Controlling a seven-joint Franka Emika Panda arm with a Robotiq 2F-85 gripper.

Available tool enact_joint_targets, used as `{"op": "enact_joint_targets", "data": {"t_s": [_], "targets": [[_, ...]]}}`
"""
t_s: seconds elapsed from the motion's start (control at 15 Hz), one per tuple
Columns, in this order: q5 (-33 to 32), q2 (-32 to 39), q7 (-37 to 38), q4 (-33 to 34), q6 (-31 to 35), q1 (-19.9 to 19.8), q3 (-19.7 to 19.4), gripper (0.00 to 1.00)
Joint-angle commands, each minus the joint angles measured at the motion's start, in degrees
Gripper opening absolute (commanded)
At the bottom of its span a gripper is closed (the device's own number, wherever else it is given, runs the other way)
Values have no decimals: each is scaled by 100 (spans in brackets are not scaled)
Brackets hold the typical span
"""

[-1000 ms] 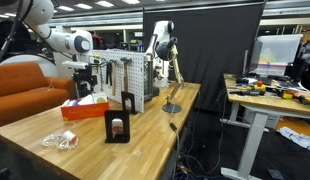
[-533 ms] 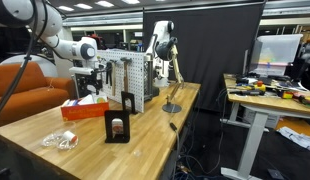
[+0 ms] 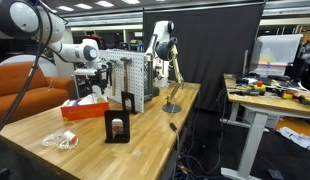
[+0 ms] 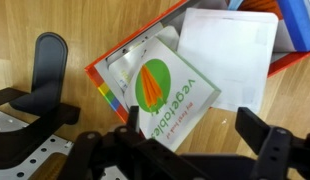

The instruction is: Take a book from the box and make it stand on the table

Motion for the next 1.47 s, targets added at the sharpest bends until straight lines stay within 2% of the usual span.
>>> {"op": "enact_joint_targets", "data": {"t_s": [0.0, 0.2, 0.4, 0.53, 0.6, 1.2, 1.27, 1.4], "targets": [[-97, 179, 197, 355, -264, 93, -136, 94], [-106, 262, 302, 446, -348, 100, -203, 97], [-108, 310, 370, 514, -406, 97, -247, 97], [-105, 346, 386, 568, -413, 98, -259, 84], [-94, 368, 394, 595, -413, 98, -256, 70], [-57, 314, 443, 508, -375, 113, -270, 7], [-60, 304, 463, 518, -370, 110, -283, 3], [-57, 282, 486, 528, -350, 100, -325, 5]]}}
